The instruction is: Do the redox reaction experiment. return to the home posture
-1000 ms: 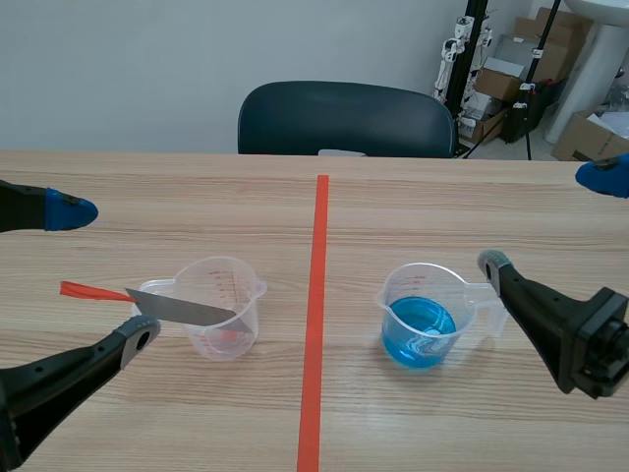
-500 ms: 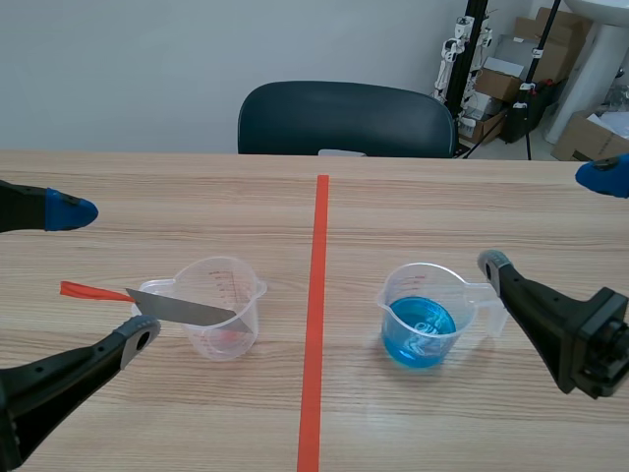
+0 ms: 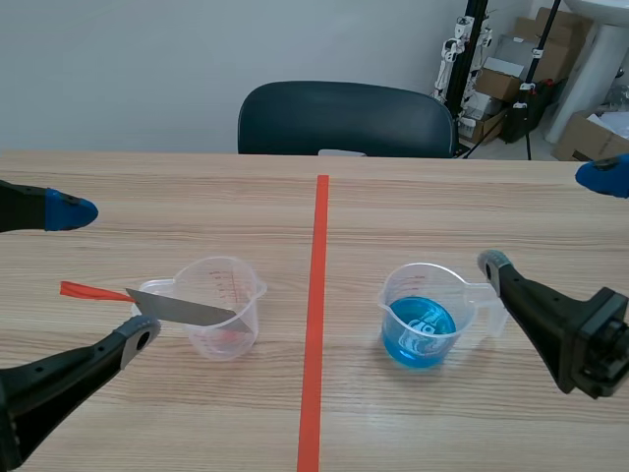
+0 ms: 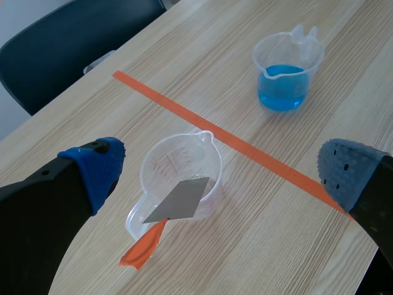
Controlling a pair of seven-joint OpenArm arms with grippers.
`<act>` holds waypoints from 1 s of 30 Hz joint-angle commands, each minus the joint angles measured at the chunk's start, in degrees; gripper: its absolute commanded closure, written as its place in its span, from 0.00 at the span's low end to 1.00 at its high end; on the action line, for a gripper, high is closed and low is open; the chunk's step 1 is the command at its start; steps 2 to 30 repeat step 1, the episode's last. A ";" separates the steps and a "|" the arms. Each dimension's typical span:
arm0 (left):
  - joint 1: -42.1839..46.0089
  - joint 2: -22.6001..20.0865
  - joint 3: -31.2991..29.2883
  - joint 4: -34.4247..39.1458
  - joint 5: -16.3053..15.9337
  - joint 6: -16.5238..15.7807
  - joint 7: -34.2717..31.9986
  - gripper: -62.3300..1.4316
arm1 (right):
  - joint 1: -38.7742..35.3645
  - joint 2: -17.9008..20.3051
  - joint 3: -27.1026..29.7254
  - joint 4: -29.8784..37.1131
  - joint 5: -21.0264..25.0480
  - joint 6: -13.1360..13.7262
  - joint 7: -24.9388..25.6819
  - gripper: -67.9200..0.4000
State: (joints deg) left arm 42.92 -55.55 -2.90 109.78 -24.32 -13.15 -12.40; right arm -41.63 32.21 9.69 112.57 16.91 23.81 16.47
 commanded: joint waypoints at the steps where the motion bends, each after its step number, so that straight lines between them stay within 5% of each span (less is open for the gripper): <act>1: 0.07 0.42 -0.02 0.57 -0.33 0.11 -1.03 0.00 | 0.52 0.48 0.55 1.09 0.39 -0.15 1.09 0.00; 30: 0.07 0.42 -0.02 0.57 -0.33 0.11 -1.03 0.00 | 0.52 0.48 0.55 1.09 0.39 -0.15 1.09 0.00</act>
